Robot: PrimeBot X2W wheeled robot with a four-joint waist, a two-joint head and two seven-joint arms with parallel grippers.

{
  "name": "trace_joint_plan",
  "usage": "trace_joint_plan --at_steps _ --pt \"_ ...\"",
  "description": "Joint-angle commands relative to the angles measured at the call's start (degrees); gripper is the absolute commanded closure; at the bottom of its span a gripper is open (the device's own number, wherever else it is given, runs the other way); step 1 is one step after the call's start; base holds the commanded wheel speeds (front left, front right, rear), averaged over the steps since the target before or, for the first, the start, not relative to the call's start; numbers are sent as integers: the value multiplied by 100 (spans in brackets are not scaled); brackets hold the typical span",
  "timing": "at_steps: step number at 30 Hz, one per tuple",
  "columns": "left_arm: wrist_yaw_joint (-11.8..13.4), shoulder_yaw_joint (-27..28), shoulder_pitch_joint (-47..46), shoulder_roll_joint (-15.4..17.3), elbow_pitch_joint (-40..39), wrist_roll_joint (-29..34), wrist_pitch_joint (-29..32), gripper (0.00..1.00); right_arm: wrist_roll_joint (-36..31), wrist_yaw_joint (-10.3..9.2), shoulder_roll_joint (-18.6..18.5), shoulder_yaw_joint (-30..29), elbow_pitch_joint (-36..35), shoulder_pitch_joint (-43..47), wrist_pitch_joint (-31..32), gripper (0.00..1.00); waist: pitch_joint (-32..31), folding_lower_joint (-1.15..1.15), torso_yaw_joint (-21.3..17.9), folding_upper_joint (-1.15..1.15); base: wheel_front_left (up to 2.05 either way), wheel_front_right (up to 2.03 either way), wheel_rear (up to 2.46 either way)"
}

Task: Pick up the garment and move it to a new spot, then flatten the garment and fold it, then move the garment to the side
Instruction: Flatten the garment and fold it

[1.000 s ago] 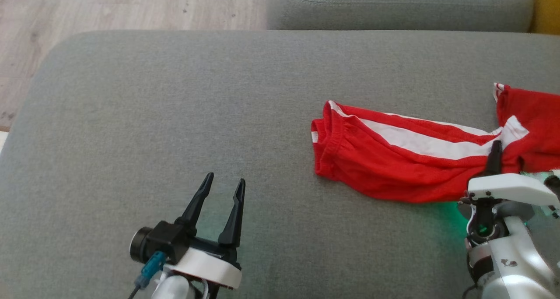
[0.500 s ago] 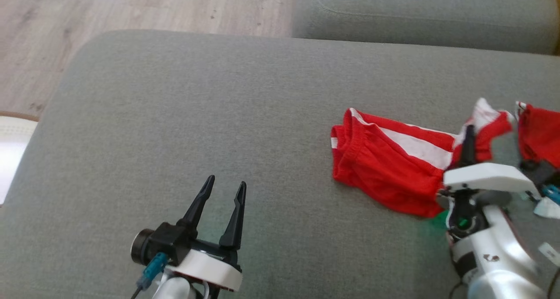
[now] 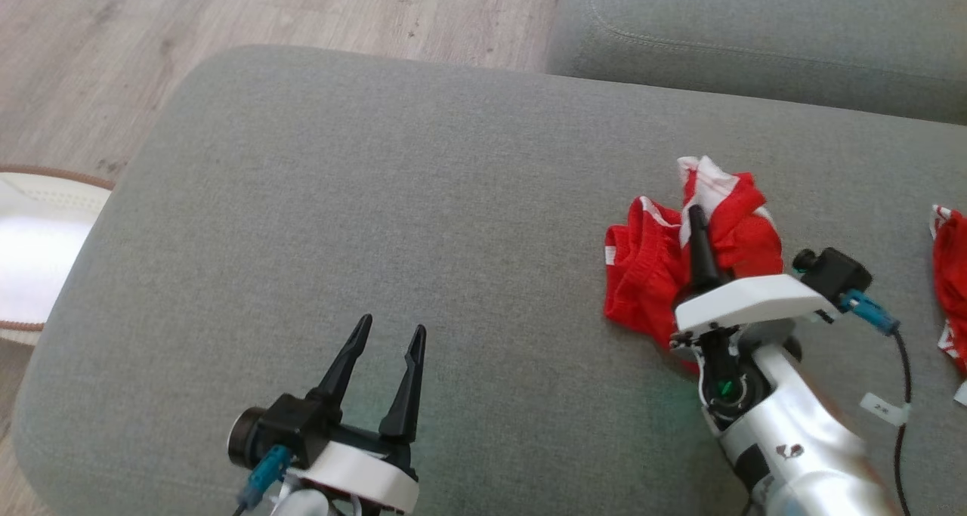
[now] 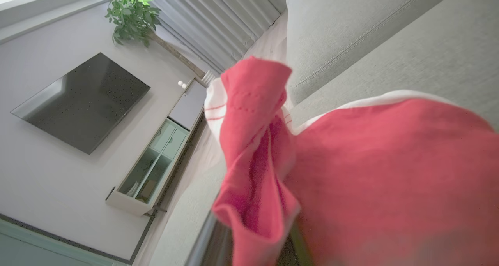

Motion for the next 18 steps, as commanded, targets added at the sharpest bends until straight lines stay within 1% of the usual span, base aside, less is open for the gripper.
trace_joint_plan --at_steps 1,4,6,7,8,15,18 --pt "-29 161 -137 14 -180 -58 -31 0 48 43 65 173 -189 -221 -60 100 5 0 23 0 0 0 0" --pt "-30 174 -132 14 -191 -71 -31 0 31 43 65 397 -89 -250 -60 100 32 0 66 0 0 0 0" --pt "-30 176 -132 14 -195 -79 -31 0 -57 43 65 618 129 -297 -60 100 61 0 96 0 0 0 0" --pt "-30 177 -136 14 -197 -83 -31 0 -93 43 65 722 207 -315 -60 80 73 0 105 0 0 0 0" --pt "-30 176 -143 14 -198 -87 -31 0 -111 43 65 866 258 -326 -60 0 82 0 114 0 0 0 0" --pt "-30 186 -167 14 -191 -109 -31 0 -475 43 65 2131 599 -371 -60 0 84 0 125 0 0 0 0" --pt "-28 199 -165 14 -194 -117 -31 0 -510 43 65 2568 735 -345 -16 0 72 0 118 0 0 0 0"
